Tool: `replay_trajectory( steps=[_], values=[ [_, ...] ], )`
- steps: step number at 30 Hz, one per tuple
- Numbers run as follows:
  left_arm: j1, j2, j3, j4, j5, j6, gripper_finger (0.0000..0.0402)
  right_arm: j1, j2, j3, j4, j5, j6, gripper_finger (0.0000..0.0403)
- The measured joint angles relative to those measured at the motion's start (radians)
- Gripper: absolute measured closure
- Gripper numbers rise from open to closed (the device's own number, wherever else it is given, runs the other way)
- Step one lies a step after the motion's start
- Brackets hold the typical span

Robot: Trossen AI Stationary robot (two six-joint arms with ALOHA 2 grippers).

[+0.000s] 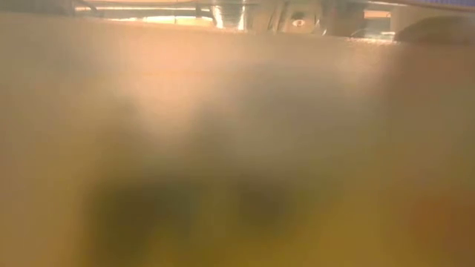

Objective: Pick & Place food coloring
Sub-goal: Put the big orange food coloring bottle in the yellow bin

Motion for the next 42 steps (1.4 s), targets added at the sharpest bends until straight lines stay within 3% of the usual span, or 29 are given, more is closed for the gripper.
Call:
replay_trajectory(
  steps=[11,18,42],
  values=[
    [0.000,0.000,0.000,0.000,0.000,0.000,0.0281,0.104,0.171,0.245,-0.076,-0.001,0.072,0.0270],
    [0.000,0.000,0.000,0.000,0.000,0.000,0.0281,0.148,0.259,0.329,-0.097,-0.012,0.064,0.0270],
    [0.000,0.000,0.000,0.000,0.000,0.000,0.0281,0.184,0.421,0.337,-0.071,-0.024,0.121,0.0270]
  ],
)
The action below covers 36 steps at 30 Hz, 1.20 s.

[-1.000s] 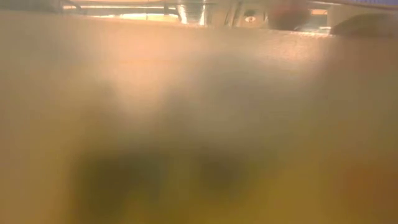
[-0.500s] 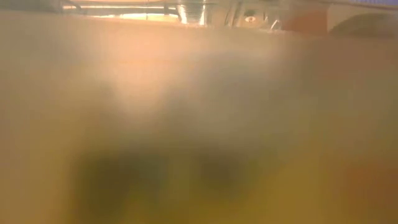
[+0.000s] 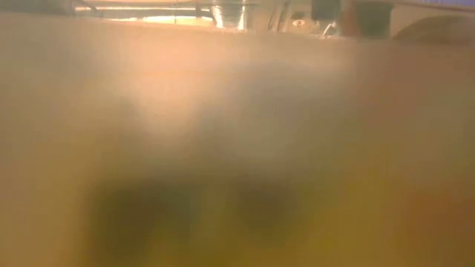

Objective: Pick & Place food coloring
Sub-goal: Put the big orange food coloring bottle in the yellow bin

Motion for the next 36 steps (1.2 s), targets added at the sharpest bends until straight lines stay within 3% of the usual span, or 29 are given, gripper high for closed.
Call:
replay_trajectory(
  steps=[23,36],
  values=[
    [0.000,0.000,0.000,0.000,0.000,0.000,0.0281,0.002,0.000,-0.186,0.143,0.010,0.185,0.0265],
    [0.000,0.000,0.000,0.000,0.000,0.000,0.0281,0.002,0.000,-0.190,0.164,-0.013,0.186,0.0197]
  ],
)
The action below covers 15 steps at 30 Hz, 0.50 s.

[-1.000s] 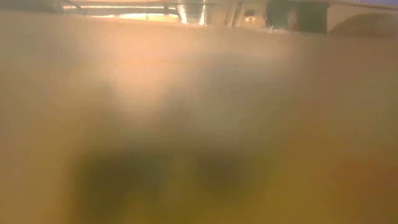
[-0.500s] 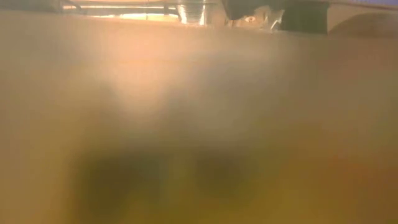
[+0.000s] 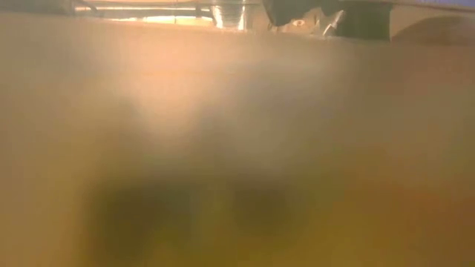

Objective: Pick & Place food coloring
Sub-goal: Put the big orange food coloring bottle in the yellow bin, then put the big red food coloring bottle in the yellow bin

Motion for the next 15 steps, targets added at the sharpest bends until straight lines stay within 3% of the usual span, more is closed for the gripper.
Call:
replay_trajectory(
  steps=[7,15],
  values=[
    [0.000,0.000,0.000,0.000,0.000,0.000,0.0281,0.000,-0.010,0.000,-0.008,0.000,-0.001,0.0164],
    [0.000,0.000,0.000,0.000,0.000,0.000,0.0281,-0.002,-0.066,0.000,-0.020,0.000,-0.009,0.0159]
  ],
)
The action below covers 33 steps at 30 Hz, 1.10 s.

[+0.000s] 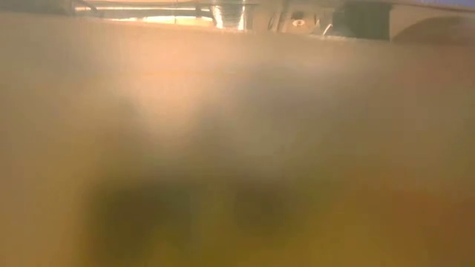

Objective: Pick & Place food coloring
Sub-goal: Put the big red food coloring bottle in the yellow bin

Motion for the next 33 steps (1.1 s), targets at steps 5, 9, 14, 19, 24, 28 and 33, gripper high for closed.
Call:
replay_trajectory(
  steps=[5,9,14,19,24,28,33],
  values=[
    [0.000,0.000,0.000,0.000,0.000,0.000,0.0281,-0.014,-0.059,0.000,-0.010,0.000,0.000,0.0159],
    [0.000,0.000,0.000,0.000,0.000,0.000,0.0281,-0.034,-0.122,0.001,-0.008,0.001,0.007,0.0159],
    [0.000,0.000,0.000,0.000,0.000,0.000,0.0281,-0.070,-0.193,0.001,-0.008,0.001,0.008,0.0159],
    [0.000,0.000,0.000,0.000,0.000,0.000,0.0281,-0.107,-0.228,0.001,-0.014,0.002,-0.007,0.0159],
    [0.000,0.000,0.000,0.000,0.000,0.000,0.0281,-0.162,-0.234,0.001,-0.087,0.009,-0.069,0.0158],
    [0.000,0.000,0.000,0.000,0.000,0.000,0.0281,-0.234,-0.234,0.001,-0.126,0.052,-0.143,0.0158],
    [0.000,0.000,0.000,0.000,0.000,0.000,0.0281,-0.312,-0.234,0.001,-0.127,0.118,-0.396,0.0158]
  ],
)
